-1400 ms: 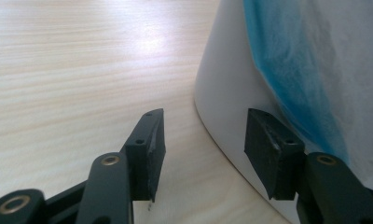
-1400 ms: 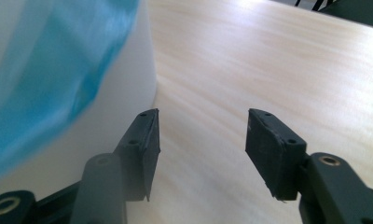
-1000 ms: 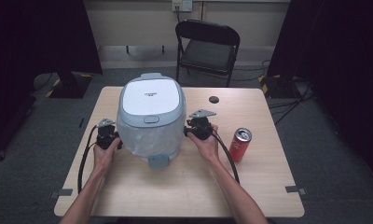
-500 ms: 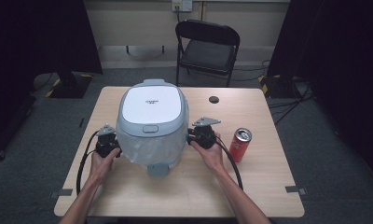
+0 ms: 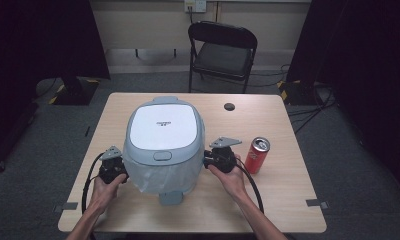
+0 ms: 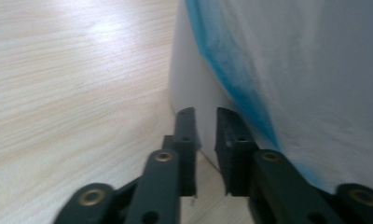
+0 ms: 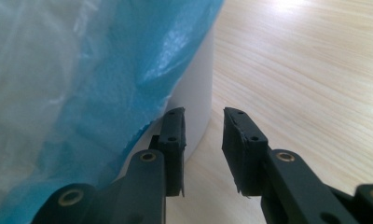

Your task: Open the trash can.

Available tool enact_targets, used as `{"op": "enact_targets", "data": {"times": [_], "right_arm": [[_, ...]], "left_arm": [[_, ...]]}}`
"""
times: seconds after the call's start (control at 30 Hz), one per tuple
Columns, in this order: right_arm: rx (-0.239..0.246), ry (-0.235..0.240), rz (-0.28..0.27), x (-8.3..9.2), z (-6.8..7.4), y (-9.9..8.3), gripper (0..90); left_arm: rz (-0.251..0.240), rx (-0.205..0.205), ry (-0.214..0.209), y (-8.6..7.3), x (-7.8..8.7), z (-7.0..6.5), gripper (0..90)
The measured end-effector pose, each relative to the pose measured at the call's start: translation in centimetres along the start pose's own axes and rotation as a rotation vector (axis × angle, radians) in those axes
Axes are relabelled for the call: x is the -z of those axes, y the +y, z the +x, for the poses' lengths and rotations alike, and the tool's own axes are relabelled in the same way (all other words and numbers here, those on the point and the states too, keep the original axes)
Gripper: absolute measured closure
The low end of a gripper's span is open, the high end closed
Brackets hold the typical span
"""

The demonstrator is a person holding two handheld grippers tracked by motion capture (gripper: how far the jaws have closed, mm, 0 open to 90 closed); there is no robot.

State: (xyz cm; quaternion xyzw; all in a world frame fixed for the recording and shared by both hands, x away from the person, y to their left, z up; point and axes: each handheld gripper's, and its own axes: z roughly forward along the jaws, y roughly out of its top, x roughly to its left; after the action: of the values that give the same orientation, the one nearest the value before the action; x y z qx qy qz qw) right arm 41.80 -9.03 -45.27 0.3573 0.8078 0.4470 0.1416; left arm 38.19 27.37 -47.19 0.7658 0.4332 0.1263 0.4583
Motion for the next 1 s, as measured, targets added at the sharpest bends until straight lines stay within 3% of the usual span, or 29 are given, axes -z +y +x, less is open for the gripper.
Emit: {"op": "enact_targets", "data": {"times": [0.03,0.07,0.13,0.2,0.23,0.3,0.43,0.57,0.7,0.9,0.93,0.97,1.0], "right_arm": [[0.019,-0.013,0.013,0.2,0.2,0.1,67.3],[0.029,-0.024,0.017,0.3,0.2,0.1,62.0],[0.024,-0.034,0.022,0.3,0.0,0.1,53.2],[0.014,-0.039,0.019,0.3,-0.1,0.1,54.0],[0.014,-0.039,0.019,0.3,-0.1,0.1,54.0],[0.029,-0.062,0.018,0.5,0.3,0.1,52.6],[0.020,-0.035,0.022,1.4,0.1,0.0,51.1],[0.007,-0.013,0.039,3.1,-0.1,-0.7,48.9],[-0.006,-0.033,0.069,4.6,-0.3,-1.4,46.1],[0.007,0.035,0.061,7.1,0.1,-0.7,40.4],[0.015,0.047,0.060,7.4,0.3,-0.4,40.4],[0.020,0.060,0.055,7.8,0.5,0.0,41.7],[0.025,0.070,0.046,8.1,0.7,0.3,44.1]], "left_arm": [[-0.002,0.004,-0.002,-0.1,0.0,0.0,73.5],[0.001,-0.007,0.023,0.0,0.0,0.1,69.2],[0.002,0.002,0.033,0.0,0.0,0.4,61.2],[0.016,0.049,0.030,-0.1,-0.1,1.0,50.7],[0.016,0.049,0.030,-0.1,-0.1,1.0,46.0],[0.031,0.050,0.054,-0.3,-0.1,1.3,45.4],[0.034,0.065,0.073,-0.9,0.5,2.3,42.3],[0.074,0.054,0.142,-1.6,0.5,3.1,38.1],[0.095,0.049,0.171,-2.0,0.5,3.7,38.0],[0.100,0.039,0.175,-2.3,0.3,4.0,35.9],[0.104,0.006,0.179,-2.4,0.3,3.8,35.0],[0.104,0.006,0.179,-2.4,0.3,3.8,33.1],[0.100,-0.022,0.194,-2.5,0.1,3.7,32.1]]}}
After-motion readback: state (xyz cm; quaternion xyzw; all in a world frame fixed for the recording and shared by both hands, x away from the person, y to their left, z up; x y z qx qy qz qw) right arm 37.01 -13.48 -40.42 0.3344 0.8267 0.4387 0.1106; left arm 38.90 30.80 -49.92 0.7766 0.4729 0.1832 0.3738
